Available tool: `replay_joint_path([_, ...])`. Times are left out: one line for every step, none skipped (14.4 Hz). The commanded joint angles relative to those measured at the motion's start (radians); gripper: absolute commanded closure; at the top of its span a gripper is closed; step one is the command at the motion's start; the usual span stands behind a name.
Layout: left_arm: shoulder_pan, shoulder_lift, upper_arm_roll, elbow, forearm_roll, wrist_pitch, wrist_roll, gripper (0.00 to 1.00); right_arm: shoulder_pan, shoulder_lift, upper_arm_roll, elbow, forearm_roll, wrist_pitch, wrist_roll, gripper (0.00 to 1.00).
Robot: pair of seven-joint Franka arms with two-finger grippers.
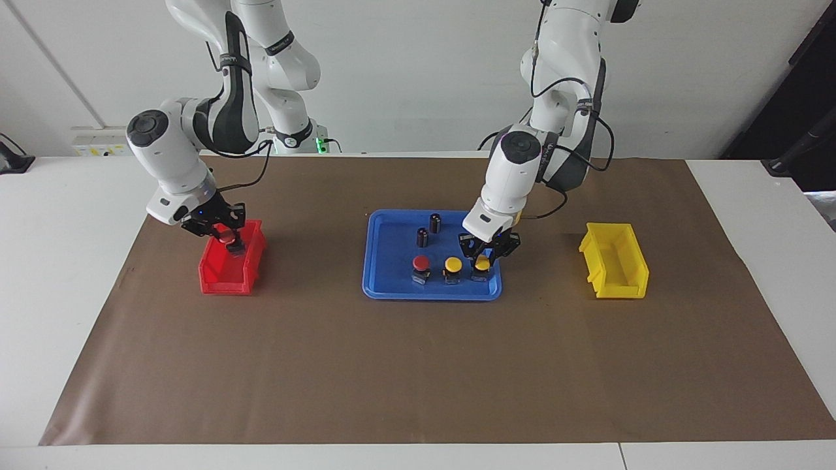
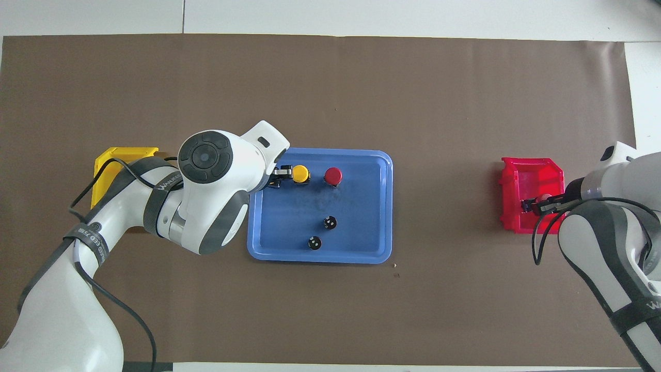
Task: Sort red and yellow buttons by color
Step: 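Carry the red button to the red bin while the left gripper reaches a yellow button, then grasp the yellow button with the left gripper while the right gripper releases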
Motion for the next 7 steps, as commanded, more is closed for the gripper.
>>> replay_joint_path([-0.014, -0.008, 0.016, 0.030, -0.011, -0.044, -0.034, 0.97, -0.022, -0.020, 0.009, -0.041, -0.001, 0.031, -0.029, 0.67])
replay_joint_path([-0.014, -0.019, 0.016, 0.070, -0.011, -0.130, -0.030, 0.97, -0.022, -0.020, 0.009, -0.042, -0.001, 0.032, -0.028, 0.49])
replay_joint_path([-0.008, -0.046, 0.016, 0.112, -0.010, -0.225, -0.020, 0.97, -0.020, -0.018, 0.009, -0.038, -0.003, 0.027, -0.026, 0.36])
replay_joint_path([0.000, -0.071, 0.021, 0.139, -0.010, -0.294, 0.005, 0.97, -0.019, -0.017, 0.009, -0.032, -0.003, 0.024, -0.026, 0.33])
replay_joint_path([0.023, -0.100, 0.028, 0.156, -0.010, -0.341, 0.051, 0.97, -0.016, -0.015, 0.009, -0.018, -0.006, 0.006, -0.026, 0.27])
replay_joint_path([0.070, -0.120, 0.032, 0.167, -0.010, -0.384, 0.108, 0.97, -0.014, 0.002, 0.009, 0.037, -0.011, -0.052, -0.026, 0.26])
replay_joint_path([0.136, -0.155, 0.032, 0.167, -0.011, -0.420, 0.195, 0.97, -0.011, 0.026, 0.009, 0.125, -0.018, -0.147, -0.026, 0.26])
